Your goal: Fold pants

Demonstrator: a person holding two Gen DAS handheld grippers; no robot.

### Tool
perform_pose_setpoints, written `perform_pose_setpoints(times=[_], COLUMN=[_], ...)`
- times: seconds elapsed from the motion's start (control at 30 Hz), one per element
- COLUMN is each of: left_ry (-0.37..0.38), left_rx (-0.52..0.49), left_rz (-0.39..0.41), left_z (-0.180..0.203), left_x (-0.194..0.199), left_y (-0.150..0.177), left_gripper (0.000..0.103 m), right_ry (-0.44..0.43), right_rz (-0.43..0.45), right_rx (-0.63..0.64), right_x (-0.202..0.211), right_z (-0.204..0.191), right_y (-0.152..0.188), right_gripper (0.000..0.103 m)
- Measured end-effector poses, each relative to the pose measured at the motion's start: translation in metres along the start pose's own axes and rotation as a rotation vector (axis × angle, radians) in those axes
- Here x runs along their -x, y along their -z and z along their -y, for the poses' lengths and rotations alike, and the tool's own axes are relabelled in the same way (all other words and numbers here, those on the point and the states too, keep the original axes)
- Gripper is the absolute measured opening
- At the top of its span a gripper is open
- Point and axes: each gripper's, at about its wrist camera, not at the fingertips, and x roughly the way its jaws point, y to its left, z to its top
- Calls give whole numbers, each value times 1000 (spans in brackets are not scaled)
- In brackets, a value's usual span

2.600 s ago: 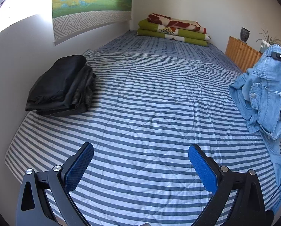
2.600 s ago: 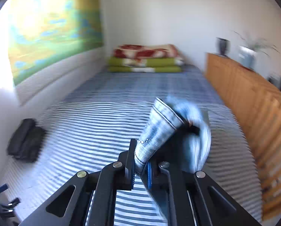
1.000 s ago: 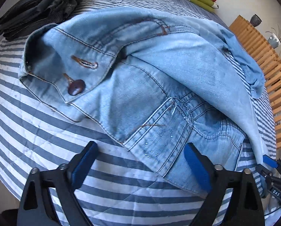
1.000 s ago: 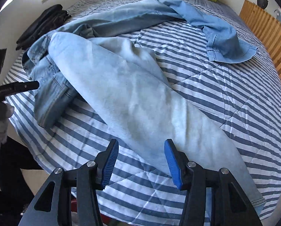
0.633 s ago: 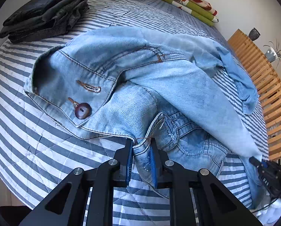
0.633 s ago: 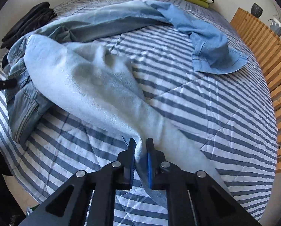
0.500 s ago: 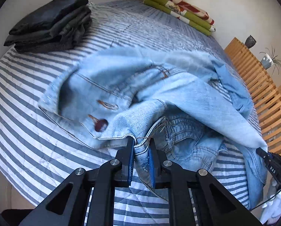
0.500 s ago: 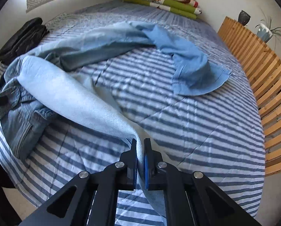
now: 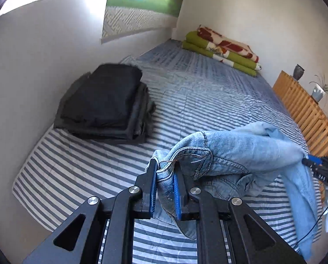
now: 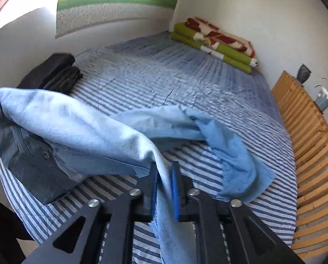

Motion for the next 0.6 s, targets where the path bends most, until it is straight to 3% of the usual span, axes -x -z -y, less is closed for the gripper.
perform_pose_setpoints(times=[0.13, 0.27, 0.37, 0.43, 0.6], left_ry=[-122, -85, -55, -28, 21], left_rx=[-5, 65, 93, 115, 116], left_rz=[-132, -159, -156, -143, -99], left_z=[-23, -41, -48, -49, -40], left_x=[-73, -91, -84, -73, -36], left_y=[0, 26, 37, 47, 40], left_gripper=[13, 13, 13, 13, 13], right_ry=[-145, -126, -45, 55, 222], right_rz=[-50, -62, -114, -181, -285], right_rx=[-111, -149, -139, -122, -148], right_x=[-16, 14, 24, 15, -16], right_z=[15, 39, 53, 62, 97], right_y=[25, 105, 177, 221, 276], right_gripper=[24, 40, 51, 53, 54])
